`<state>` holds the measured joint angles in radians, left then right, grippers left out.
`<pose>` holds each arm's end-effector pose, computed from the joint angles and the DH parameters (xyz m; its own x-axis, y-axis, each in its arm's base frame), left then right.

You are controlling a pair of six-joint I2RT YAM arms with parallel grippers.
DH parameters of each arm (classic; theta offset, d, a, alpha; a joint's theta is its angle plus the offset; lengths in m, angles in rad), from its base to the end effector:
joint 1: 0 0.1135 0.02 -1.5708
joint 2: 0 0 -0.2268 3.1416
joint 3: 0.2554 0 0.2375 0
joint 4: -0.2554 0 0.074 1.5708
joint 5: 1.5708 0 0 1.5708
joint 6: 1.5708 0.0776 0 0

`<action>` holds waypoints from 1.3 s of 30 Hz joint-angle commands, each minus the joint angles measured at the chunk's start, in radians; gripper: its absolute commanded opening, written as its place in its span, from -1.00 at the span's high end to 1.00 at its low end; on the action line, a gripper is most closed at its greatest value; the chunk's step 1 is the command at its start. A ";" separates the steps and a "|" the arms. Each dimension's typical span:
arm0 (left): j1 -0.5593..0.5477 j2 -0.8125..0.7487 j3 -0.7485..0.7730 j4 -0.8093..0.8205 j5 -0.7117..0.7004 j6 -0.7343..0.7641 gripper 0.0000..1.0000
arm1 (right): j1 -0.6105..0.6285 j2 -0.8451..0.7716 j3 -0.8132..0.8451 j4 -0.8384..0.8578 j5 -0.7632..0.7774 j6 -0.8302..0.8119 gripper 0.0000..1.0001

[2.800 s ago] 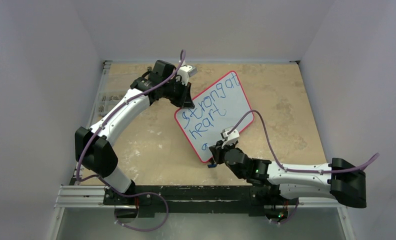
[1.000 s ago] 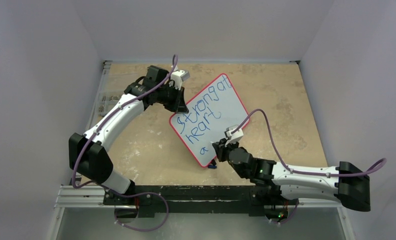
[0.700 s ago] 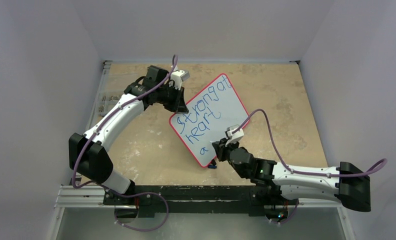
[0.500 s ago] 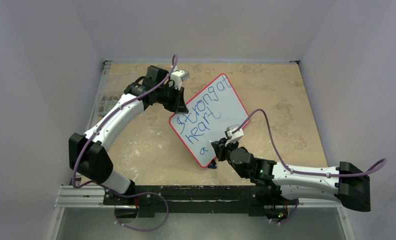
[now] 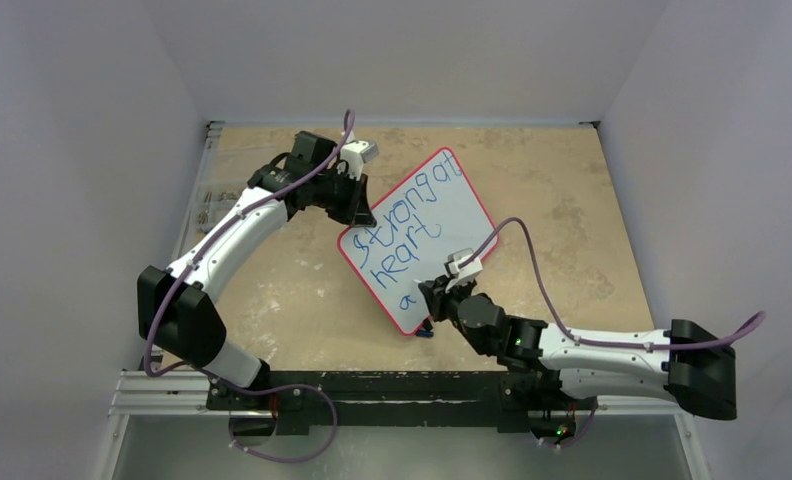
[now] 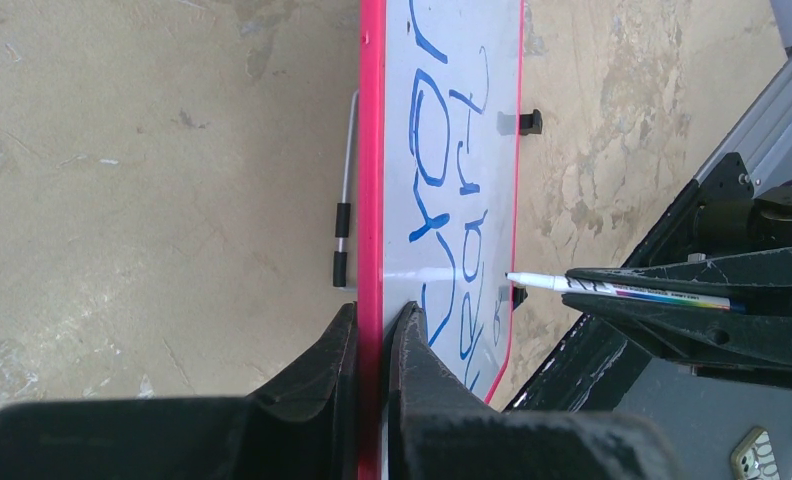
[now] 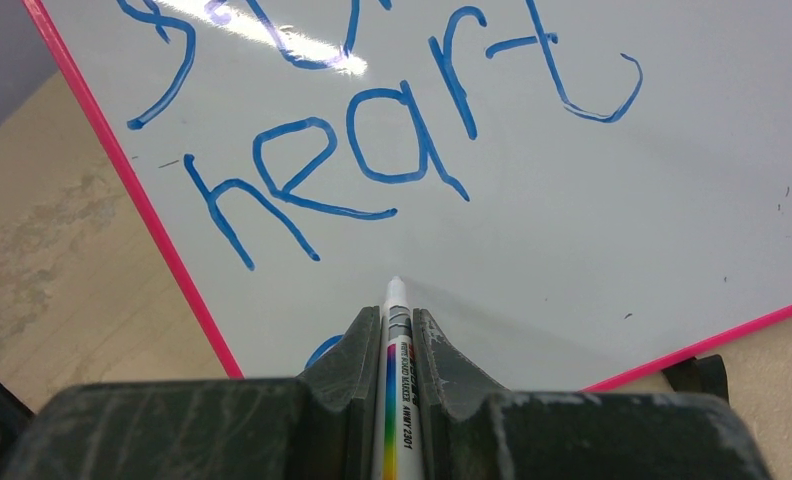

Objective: Write a sentence on the whiteboard

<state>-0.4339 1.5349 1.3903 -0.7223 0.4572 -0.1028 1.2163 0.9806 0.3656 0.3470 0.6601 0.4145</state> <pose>0.2949 -0.1744 0.2569 -0.7533 0.2476 -0.6092 0.5621 0.7232 -0.4012 0.1302 0.2147 0.1825 -0.2998 0.1065 -0.9480 -0.4532 0.8586 0.2397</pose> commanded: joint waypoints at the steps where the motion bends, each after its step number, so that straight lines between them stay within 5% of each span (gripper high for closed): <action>1: 0.021 0.036 -0.020 -0.159 -0.340 0.147 1.00 | -0.001 0.020 0.031 0.070 0.003 -0.028 1.00; 18: 0.021 0.033 -0.020 -0.161 -0.338 0.149 1.00 | -0.001 0.099 0.069 0.089 0.002 -0.042 1.00; 39: 0.021 0.034 -0.019 -0.161 -0.336 0.147 1.00 | -0.001 0.049 -0.039 -0.096 -0.036 0.160 1.00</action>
<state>-0.4316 1.5349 1.3907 -0.7254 0.4576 -0.1005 1.2163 1.0317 0.3573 0.3378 0.6510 0.4995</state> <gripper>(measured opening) 0.055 0.092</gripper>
